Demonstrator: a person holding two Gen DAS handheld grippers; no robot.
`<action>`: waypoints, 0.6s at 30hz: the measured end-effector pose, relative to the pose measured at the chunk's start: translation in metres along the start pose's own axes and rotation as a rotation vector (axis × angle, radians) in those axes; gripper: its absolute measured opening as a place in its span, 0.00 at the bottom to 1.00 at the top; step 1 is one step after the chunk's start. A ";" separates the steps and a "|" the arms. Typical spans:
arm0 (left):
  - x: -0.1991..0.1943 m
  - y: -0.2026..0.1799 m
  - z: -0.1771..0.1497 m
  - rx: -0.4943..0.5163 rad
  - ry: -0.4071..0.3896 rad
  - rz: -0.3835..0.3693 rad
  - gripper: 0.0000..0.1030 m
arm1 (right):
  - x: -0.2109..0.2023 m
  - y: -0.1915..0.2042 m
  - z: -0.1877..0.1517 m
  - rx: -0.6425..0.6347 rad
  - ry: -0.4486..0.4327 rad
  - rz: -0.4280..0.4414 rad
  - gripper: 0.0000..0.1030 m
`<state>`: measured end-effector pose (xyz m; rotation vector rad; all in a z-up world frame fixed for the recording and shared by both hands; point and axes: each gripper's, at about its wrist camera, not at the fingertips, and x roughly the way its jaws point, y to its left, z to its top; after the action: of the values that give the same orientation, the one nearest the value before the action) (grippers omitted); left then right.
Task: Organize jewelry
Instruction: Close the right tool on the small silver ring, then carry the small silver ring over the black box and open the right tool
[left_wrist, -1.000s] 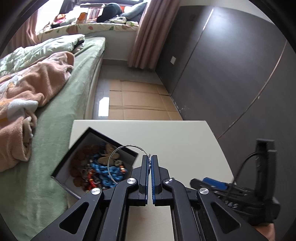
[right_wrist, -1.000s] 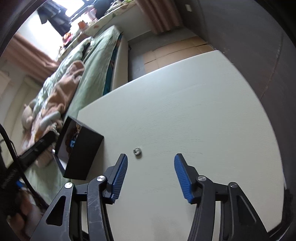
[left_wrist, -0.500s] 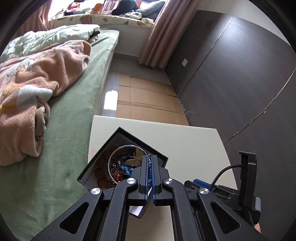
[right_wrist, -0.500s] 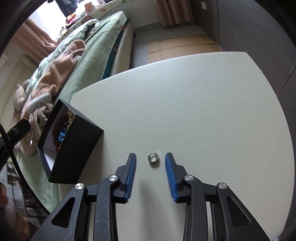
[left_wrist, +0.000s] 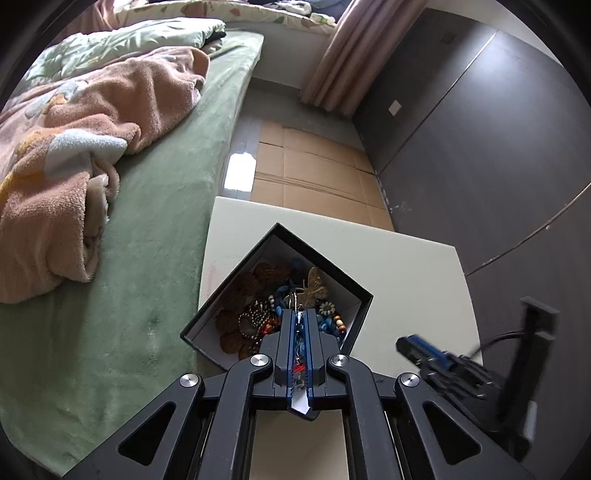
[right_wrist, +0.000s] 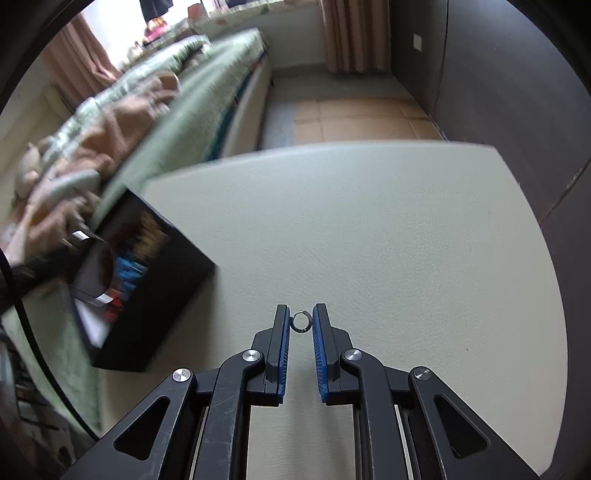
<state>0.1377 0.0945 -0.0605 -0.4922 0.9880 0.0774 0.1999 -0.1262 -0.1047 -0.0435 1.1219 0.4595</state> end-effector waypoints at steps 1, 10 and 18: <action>-0.002 0.001 0.000 -0.003 -0.002 -0.002 0.04 | -0.006 0.002 0.001 0.003 -0.018 0.022 0.14; -0.026 0.015 0.002 -0.057 -0.071 -0.040 0.65 | -0.043 0.027 0.006 -0.003 -0.130 0.246 0.14; -0.047 0.039 0.009 -0.124 -0.129 -0.029 0.66 | -0.038 0.063 0.010 0.004 -0.128 0.429 0.14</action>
<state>0.1079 0.1401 -0.0325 -0.6079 0.8529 0.1431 0.1716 -0.0790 -0.0550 0.2315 1.0056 0.8311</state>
